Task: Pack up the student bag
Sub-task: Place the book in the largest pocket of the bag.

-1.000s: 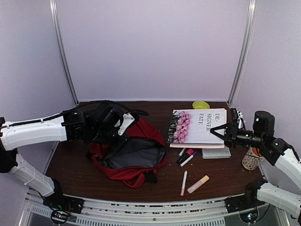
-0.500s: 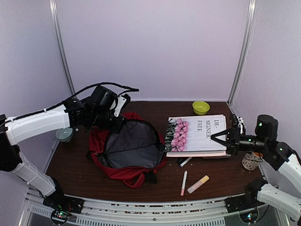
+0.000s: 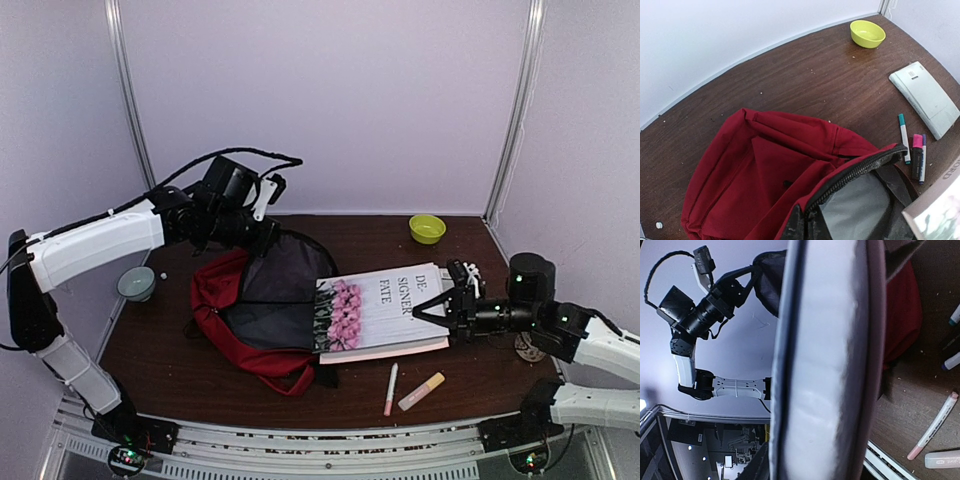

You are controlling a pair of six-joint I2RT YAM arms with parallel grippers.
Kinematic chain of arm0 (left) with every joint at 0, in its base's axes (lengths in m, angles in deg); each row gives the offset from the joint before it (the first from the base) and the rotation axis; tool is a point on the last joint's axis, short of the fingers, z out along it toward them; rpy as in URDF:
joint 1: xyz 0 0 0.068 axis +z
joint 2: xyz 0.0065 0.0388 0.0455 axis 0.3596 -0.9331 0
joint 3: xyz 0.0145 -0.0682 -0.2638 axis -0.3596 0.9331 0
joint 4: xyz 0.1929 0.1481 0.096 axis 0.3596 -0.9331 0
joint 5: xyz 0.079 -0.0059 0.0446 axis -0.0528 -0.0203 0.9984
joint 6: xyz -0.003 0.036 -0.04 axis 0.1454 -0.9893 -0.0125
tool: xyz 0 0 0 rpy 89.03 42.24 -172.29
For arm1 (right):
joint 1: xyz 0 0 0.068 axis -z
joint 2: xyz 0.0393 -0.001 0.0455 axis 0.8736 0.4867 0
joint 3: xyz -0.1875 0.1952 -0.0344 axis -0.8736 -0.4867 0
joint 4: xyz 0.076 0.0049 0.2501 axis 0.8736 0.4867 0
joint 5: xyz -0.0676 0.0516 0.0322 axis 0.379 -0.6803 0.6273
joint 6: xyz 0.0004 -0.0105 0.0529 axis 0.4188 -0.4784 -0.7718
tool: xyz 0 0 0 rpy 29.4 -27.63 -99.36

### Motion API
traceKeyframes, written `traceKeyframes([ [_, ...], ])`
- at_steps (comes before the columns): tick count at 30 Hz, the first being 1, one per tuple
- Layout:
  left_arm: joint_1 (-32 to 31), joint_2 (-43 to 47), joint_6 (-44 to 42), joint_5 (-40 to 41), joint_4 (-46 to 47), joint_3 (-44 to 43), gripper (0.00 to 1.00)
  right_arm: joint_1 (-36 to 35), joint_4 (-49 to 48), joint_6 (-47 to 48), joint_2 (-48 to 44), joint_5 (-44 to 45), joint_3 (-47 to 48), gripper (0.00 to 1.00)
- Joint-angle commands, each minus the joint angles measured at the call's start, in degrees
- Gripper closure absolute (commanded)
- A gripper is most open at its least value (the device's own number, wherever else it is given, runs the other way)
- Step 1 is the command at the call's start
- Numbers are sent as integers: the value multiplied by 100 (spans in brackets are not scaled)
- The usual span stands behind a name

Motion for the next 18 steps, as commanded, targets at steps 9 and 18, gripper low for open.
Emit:
traceKeyframes([
  [9, -31, 812, 50, -1028, 860, 498, 100, -781, -2576, -1385, 1727, 1779, 109, 100],
  [18, -425, 1222, -45, -1215, 1074, 1030, 100, -988, -2883, -2099, 3511, 1367, 1042, 100],
])
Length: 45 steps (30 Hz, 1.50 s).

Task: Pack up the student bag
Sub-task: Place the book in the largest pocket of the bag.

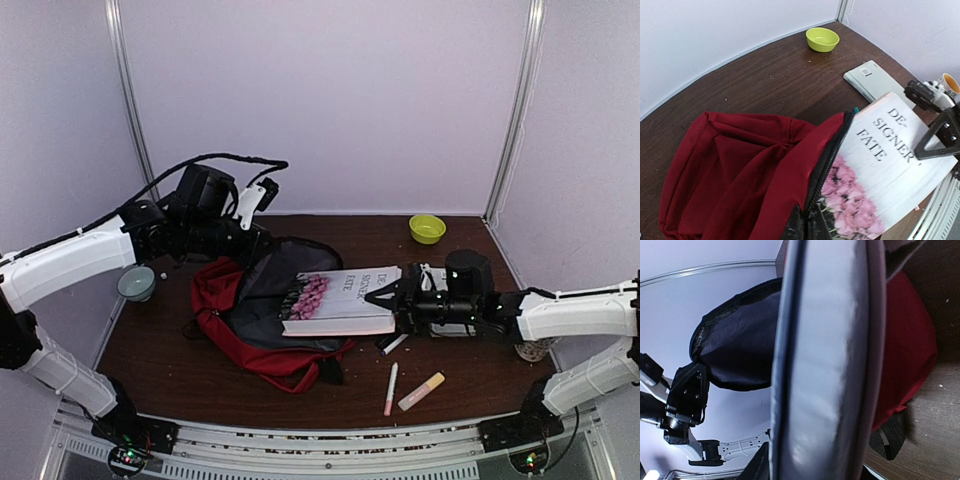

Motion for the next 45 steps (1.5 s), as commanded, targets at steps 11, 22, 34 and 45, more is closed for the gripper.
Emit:
traceKeyframes([
  [11, -945, 493, 289, 305, 1084, 412, 100, -635, -709, -606, 1202, 778, 754, 100],
  [22, -1232, 666, 279, 555, 1326, 769, 100, -1150, -1124, -273, 1569, 2115, 710, 100],
  [34, -1232, 816, 427, 625, 1466, 1006, 100, -1956, -2140, 56, 2280, 3837, 925, 100],
  [45, -1232, 1033, 429, 632, 1493, 1111, 100, -2121, -2399, 58, 2992, 4458, 1424, 100],
])
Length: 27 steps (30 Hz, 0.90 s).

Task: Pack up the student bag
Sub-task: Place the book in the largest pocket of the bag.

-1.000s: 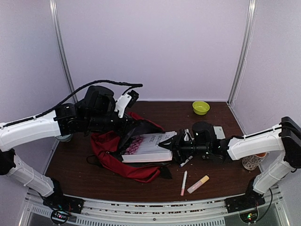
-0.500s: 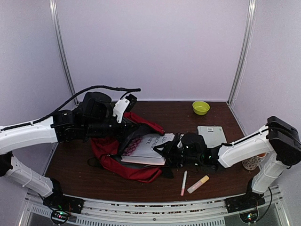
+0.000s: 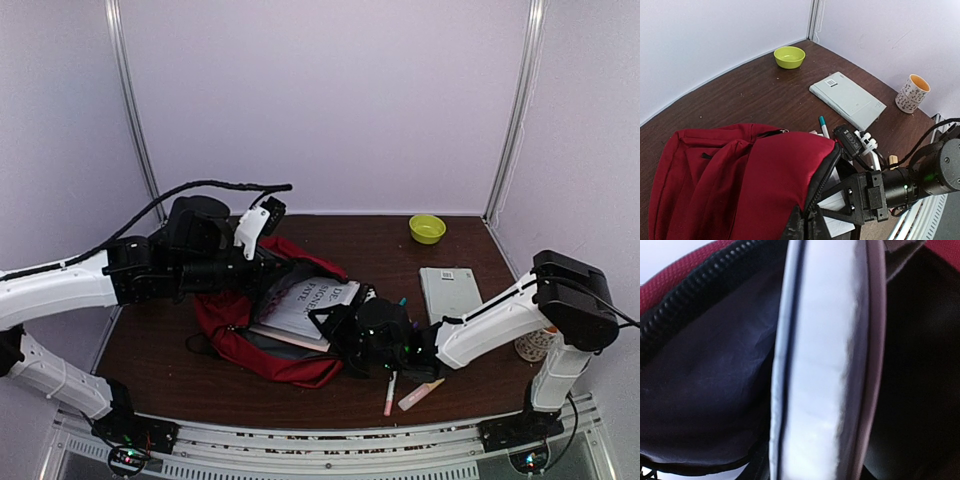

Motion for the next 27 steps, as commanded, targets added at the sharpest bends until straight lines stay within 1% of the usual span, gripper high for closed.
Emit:
traceKeyframes([
  [1, -25, 231, 60, 3, 441, 51, 100, -35, -444, 132, 71, 621, 325, 100],
  [9, -25, 252, 82, -11, 496, 52, 100, -61, 225, 280, 236, 803, 879, 100],
  [12, -25, 279, 78, -29, 465, 22, 100, -65, 193, 377, 336, 773, 990, 100],
  [15, -25, 296, 86, -62, 437, 20, 100, -52, 354, 558, 380, 722, 1116, 97],
  [16, -25, 307, 92, -86, 432, 29, 100, -30, 381, 599, 392, 569, 1146, 93],
  [18, -25, 334, 110, -103, 434, 69, 100, 31, 338, 717, 470, 232, 1190, 79],
  [19, -25, 343, 112, -85, 432, 85, 100, 37, 384, 742, 502, 104, 1217, 71],
  [20, -25, 352, 113, -64, 432, 103, 100, 39, 408, 775, 527, -3, 1240, 65],
  [24, -25, 380, 89, 82, 363, 142, 100, 55, 598, 1036, 407, -187, 1235, 51],
  [27, -25, 389, 65, 194, 291, 137, 100, 48, 919, 1286, 153, -216, 1233, 44],
])
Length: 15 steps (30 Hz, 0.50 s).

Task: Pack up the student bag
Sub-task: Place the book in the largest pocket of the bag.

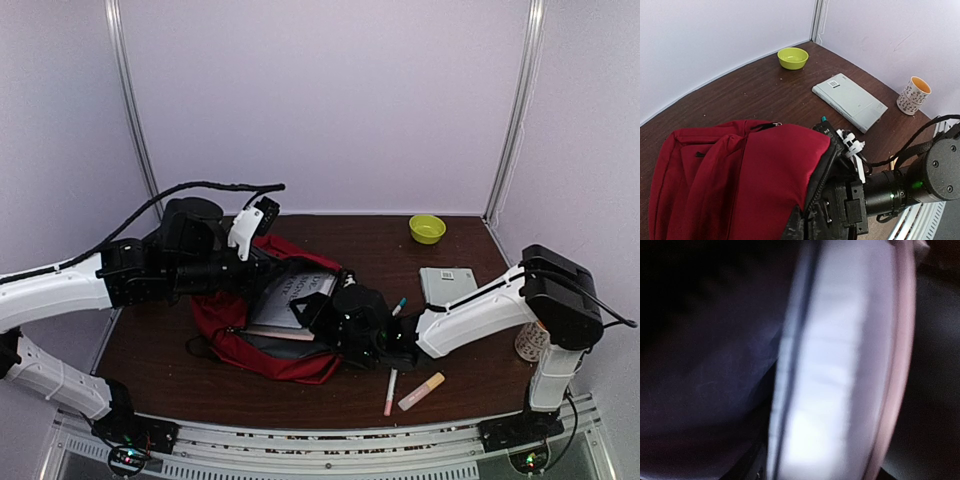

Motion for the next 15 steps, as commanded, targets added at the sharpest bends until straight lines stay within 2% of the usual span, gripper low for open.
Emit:
traceKeyframes([
  [1, -25, 166, -3, 180, 257, -8, 100, 12, 380, 563, -417, -215, 163, 41],
  [3, -17, 154, -37, 249, 178, -45, 100, 12, 841, 708, -566, -313, 244, 36],
  [13, 34, 71, -72, 675, -271, -175, 100, -31, 1983, 1509, -1655, -571, -140, 30],
  [15, 43, 57, -63, 759, -393, -191, 100, -33, 2166, 1804, -1905, -640, -281, 24],
])
